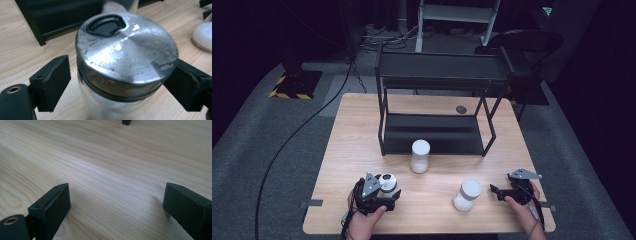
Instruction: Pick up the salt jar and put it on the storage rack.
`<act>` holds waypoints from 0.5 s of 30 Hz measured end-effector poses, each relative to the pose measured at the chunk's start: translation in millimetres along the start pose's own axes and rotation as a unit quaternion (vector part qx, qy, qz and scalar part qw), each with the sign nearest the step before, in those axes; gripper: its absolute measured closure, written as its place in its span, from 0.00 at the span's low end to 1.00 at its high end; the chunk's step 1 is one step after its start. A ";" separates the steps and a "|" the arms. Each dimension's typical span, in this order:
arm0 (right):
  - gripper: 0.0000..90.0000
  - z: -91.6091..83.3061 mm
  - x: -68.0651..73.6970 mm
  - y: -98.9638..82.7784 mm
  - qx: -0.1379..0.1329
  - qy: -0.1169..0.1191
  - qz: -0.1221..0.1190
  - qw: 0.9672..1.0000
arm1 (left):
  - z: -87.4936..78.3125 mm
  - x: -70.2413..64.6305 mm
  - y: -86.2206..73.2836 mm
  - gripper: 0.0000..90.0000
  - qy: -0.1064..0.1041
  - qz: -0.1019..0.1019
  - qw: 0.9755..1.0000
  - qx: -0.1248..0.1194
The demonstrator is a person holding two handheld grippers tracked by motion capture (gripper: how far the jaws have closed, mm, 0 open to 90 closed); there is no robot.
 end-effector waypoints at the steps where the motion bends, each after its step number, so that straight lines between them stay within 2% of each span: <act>1: 0.08 0.0 0.0 0.0 0.000 0.000 0.000 1.000 | 1.0 -0.1 -0.8 0.14 0.002 0.000 1.000 0.002; 4: 0.08 0.0 0.2 0.0 0.000 0.000 0.000 1.000 | 2.1 -0.6 -1.8 0.17 0.004 0.002 1.000 0.004; 5: 0.08 0.0 0.1 0.0 0.000 0.000 0.000 1.000 | 2.4 -0.8 -2.2 0.23 0.004 0.003 1.000 0.004; 8: 0.08 0.0 0.1 0.0 0.000 0.000 0.000 1.000 | 3.5 -0.9 -3.1 0.32 0.004 0.012 1.000 0.006; 15: 0.08 0.0 0.1 0.0 0.000 0.000 0.000 1.000 | 2.9 -3.8 1.8 0.33 0.010 0.022 1.000 0.016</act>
Point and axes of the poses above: each handheld gripper's, and its own axes: z roughly forward along the jaws, y roughly out of its top, x roughly to its left, the point moved 6 cm from there along z, roughly forward along the jaws, and after that the axes turned 2 degrees about -z, right-handed, at the moved point
